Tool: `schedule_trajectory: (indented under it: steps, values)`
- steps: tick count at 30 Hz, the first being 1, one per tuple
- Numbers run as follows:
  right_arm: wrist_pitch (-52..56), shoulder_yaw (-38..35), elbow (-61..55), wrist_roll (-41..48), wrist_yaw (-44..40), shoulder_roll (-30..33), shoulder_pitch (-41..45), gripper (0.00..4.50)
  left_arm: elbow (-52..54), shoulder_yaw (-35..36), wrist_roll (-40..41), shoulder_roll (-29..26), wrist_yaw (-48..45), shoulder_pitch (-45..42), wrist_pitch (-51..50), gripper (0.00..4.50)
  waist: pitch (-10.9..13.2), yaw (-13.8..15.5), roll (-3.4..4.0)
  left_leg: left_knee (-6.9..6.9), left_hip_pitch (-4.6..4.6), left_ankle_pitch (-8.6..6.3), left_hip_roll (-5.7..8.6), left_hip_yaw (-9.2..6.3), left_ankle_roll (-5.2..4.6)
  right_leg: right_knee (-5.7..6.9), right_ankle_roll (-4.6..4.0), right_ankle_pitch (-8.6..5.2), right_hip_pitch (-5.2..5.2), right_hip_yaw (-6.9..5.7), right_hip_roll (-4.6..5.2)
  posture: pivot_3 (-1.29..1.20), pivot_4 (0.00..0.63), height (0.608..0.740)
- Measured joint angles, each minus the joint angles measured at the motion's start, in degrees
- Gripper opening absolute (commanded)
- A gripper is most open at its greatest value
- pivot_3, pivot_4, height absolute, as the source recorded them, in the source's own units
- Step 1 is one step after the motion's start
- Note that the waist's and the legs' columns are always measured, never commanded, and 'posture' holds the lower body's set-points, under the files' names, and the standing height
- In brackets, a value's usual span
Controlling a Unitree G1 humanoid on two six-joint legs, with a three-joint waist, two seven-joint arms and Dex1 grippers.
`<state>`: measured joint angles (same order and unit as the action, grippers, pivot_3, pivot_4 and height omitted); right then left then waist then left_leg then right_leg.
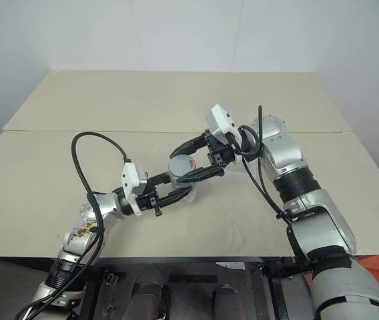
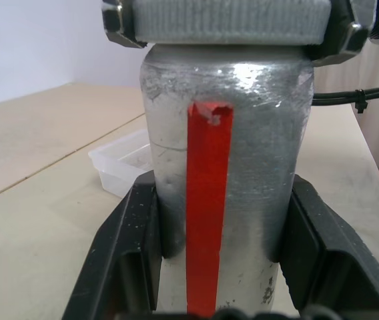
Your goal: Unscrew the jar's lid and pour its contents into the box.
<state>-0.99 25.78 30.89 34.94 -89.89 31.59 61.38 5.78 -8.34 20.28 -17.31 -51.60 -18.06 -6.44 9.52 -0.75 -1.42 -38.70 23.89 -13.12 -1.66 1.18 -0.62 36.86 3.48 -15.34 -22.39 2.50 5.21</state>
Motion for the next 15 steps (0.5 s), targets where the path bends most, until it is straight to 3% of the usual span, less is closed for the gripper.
schedule_trajectory:
  steps: [1,3,7,15]
  values:
    - [-0.5,0.7,0.3,0.5,0.0,0.3,0.2,2.78,0.0,-0.1,0.0,0.0,0.0,0.0,0.0,1.99,0.0,0.0,0.00,0.00,0.00,0.00,0.00,0.00,0.00,0.01,0.00,0.00,0.00,0.00,0.01,0.00,0.150,0.740]
    - [-1.7,1.6,1.2,1.6,0.0,0.6,0.4,3.50,0.0,-0.3,0.0,0.1,0.2,0.0,0.0,1.99,0.0,0.0,0.00,0.00,0.00,0.00,-0.01,-0.01,0.00,0.01,0.00,0.00,-0.01,0.00,-0.01,0.00,0.150,0.740]
    - [-2.7,2.2,2.7,2.0,0.0,1.0,0.6,4.47,0.0,-0.7,0.0,0.4,-0.2,-0.1,0.0,1.99,0.0,0.0,0.01,0.00,0.00,0.00,-0.01,-0.02,0.00,0.01,-0.01,0.00,-0.01,0.00,0.00,0.00,0.150,0.740]
    - [-3.5,-5.3,-3.7,1.5,0.1,2.7,-5.1,4.47,0.0,-0.6,0.1,0.4,-0.8,-0.5,0.4,1.99,0.0,0.3,0.02,0.02,0.03,0.00,-0.01,-0.04,0.00,-0.03,0.00,0.00,-0.01,-0.01,0.04,0.00,0.150,0.740]
